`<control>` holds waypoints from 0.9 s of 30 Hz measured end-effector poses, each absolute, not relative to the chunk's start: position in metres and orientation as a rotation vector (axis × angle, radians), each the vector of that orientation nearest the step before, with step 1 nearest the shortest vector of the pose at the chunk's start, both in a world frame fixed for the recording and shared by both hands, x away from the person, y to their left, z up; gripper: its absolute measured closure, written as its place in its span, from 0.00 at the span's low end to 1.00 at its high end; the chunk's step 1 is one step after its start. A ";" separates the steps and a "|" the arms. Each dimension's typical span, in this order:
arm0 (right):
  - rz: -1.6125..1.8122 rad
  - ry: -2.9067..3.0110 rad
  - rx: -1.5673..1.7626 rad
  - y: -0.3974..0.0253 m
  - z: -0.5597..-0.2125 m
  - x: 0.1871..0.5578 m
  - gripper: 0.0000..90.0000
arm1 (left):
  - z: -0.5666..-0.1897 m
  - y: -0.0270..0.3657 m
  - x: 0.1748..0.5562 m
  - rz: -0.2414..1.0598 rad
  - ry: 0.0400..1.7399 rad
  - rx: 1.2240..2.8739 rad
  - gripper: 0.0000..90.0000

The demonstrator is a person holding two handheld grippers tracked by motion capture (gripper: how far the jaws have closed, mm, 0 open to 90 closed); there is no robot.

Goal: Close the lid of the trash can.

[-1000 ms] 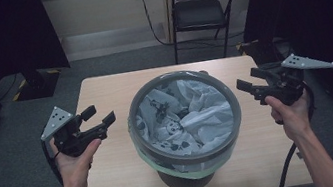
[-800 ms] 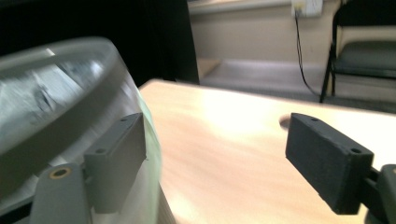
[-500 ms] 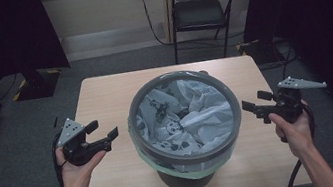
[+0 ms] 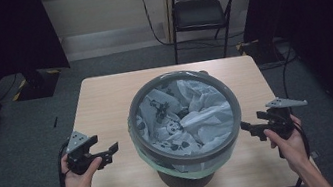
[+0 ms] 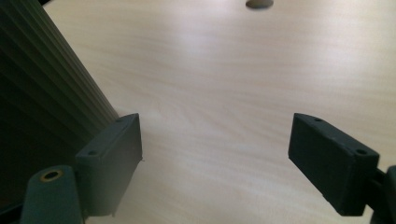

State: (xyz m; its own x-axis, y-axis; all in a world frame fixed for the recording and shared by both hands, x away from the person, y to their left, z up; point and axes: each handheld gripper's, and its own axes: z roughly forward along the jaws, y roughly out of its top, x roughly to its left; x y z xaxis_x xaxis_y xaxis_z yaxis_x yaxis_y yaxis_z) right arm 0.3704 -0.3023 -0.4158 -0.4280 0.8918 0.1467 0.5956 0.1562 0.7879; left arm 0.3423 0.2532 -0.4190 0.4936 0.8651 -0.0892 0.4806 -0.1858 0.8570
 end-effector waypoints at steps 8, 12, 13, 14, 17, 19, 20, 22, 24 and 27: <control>1.025 2.060 1.459 -0.305 -0.442 0.370 0.18 | -0.446 0.254 0.341 0.513 1.183 1.864 0.21; 0.980 2.032 1.469 -0.310 -0.455 0.373 0.18 | -0.458 0.248 0.344 0.499 1.169 1.895 0.21; 0.972 2.024 1.484 -0.311 -0.459 0.374 0.18 | -0.463 0.246 0.345 0.480 1.173 1.901 0.21; 0.958 2.022 1.495 -0.311 -0.463 0.375 0.18 | -0.466 0.244 0.346 0.476 1.181 1.914 0.21; 0.938 2.034 1.531 -0.309 -0.469 0.376 0.18 | -0.478 0.237 0.349 0.460 1.180 1.968 0.21; 0.927 2.035 1.540 -0.306 -0.473 0.377 0.18 | -0.483 0.232 0.351 0.412 1.184 1.989 0.21; 0.934 2.042 1.556 -0.305 -0.477 0.378 0.19 | -0.483 0.230 0.352 0.408 1.179 2.001 0.21; 0.930 2.066 1.578 -0.301 -0.484 0.378 0.21 | -0.485 0.227 0.353 0.443 1.188 2.020 0.21; 0.889 2.066 1.584 -0.297 -0.489 0.379 0.23 | -0.490 0.226 0.354 0.407 1.222 2.036 0.21; 0.855 2.027 1.548 -0.293 -0.493 0.379 0.23 | -0.494 0.225 0.355 0.423 1.227 2.072 0.19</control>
State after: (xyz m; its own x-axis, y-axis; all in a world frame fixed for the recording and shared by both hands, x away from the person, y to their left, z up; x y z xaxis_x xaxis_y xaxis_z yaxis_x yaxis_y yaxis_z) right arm 0.3788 -0.2928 -0.4932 -0.2704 0.9626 0.0190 0.6850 0.1785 0.7063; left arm 0.3546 0.2247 -0.4941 0.5019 0.8626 -0.0630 0.6409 -0.3220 0.6968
